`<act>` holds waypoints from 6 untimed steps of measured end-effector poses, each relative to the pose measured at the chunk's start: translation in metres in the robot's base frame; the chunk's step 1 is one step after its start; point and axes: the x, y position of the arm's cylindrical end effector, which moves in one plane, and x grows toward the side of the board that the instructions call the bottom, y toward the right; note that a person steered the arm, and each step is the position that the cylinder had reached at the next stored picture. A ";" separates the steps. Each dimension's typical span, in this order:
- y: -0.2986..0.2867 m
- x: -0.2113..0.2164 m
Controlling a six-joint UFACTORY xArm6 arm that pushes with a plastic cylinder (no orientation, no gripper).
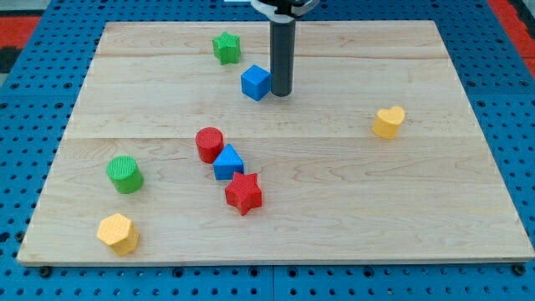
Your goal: Move the red circle below the blue cube
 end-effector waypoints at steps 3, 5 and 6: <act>-0.070 -0.001; -0.052 0.068; -0.036 0.097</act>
